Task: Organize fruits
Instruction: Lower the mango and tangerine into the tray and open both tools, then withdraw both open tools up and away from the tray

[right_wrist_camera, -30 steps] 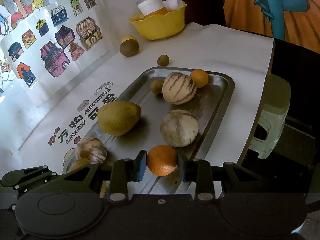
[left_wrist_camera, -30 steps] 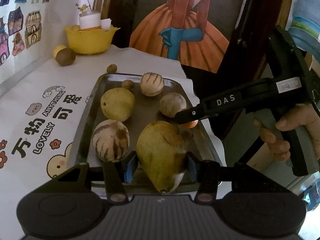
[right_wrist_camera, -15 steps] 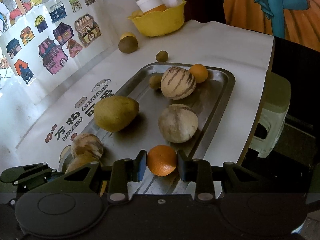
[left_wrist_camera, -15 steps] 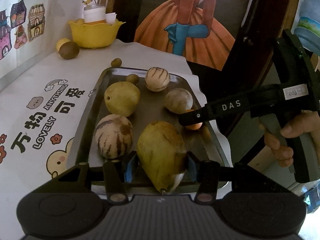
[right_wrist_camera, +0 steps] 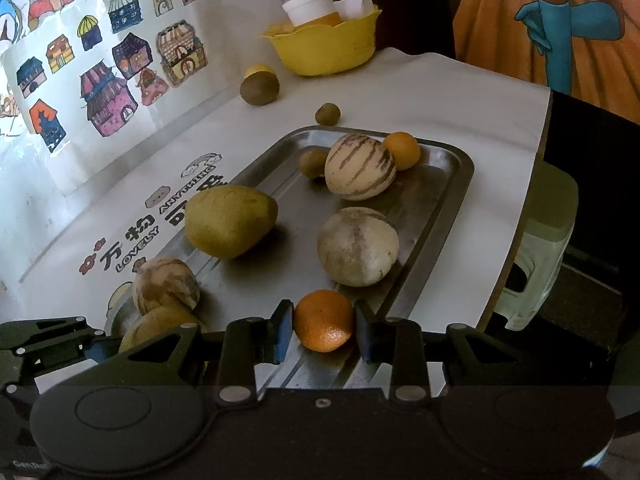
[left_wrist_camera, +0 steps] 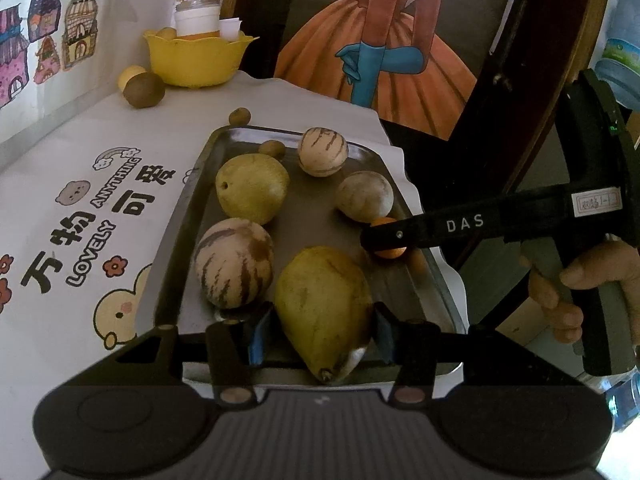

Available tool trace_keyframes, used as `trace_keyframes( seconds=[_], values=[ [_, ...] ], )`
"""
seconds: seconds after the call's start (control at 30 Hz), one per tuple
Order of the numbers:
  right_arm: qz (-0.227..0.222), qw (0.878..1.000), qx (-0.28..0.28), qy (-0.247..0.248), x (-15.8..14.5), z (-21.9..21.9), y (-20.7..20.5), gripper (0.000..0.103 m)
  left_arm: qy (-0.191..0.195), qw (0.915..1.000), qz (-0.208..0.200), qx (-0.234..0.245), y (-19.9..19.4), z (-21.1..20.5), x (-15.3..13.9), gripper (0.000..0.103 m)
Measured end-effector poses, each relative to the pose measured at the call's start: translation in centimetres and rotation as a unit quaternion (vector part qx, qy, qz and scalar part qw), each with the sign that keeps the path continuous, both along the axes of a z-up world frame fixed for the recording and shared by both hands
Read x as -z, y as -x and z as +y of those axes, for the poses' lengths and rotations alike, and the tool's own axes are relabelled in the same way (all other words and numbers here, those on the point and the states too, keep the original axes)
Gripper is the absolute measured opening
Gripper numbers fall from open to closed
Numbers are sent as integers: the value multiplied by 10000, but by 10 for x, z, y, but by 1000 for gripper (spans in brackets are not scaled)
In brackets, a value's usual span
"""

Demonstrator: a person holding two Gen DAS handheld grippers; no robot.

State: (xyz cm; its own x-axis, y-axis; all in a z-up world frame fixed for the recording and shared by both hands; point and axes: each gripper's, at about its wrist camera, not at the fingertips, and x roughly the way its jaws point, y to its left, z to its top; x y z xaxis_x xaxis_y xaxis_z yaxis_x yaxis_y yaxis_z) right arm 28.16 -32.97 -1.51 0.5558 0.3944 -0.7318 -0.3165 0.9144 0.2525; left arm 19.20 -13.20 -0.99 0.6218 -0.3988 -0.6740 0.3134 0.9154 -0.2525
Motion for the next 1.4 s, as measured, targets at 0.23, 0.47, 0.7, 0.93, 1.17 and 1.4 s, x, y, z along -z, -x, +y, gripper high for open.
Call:
trace_keyframes(
  seconds=[0.23, 0.47, 0.7, 0.93, 1.17, 1.4],
  values=[
    [-3, 10000, -19, -19, 0, 0, 0, 37, -94, 9999, 29, 40, 5, 0, 2, 57],
    [30, 9999, 5, -157, -6, -1, 7, 50, -14, 10000, 5, 46, 16, 7, -5, 72],
    [11, 9996, 99, -266, -20, -8, 25, 64, 245, 9996, 61, 161, 38, 14, -13, 81],
    [-94, 9995, 219, -187, -37, -16, 54, 76, 405, 9991, 63, -61, 58, 33, -18, 88],
    [-175, 9994, 283, -49, -47, -15, 85, 95, 412, 9976, 21, -561, 71, 60, -27, 103],
    [127, 9990, 210, 375, -47, 6, 113, 101, 200, 9941, 249, -1038, 70, 92, -33, 103]
  ],
)
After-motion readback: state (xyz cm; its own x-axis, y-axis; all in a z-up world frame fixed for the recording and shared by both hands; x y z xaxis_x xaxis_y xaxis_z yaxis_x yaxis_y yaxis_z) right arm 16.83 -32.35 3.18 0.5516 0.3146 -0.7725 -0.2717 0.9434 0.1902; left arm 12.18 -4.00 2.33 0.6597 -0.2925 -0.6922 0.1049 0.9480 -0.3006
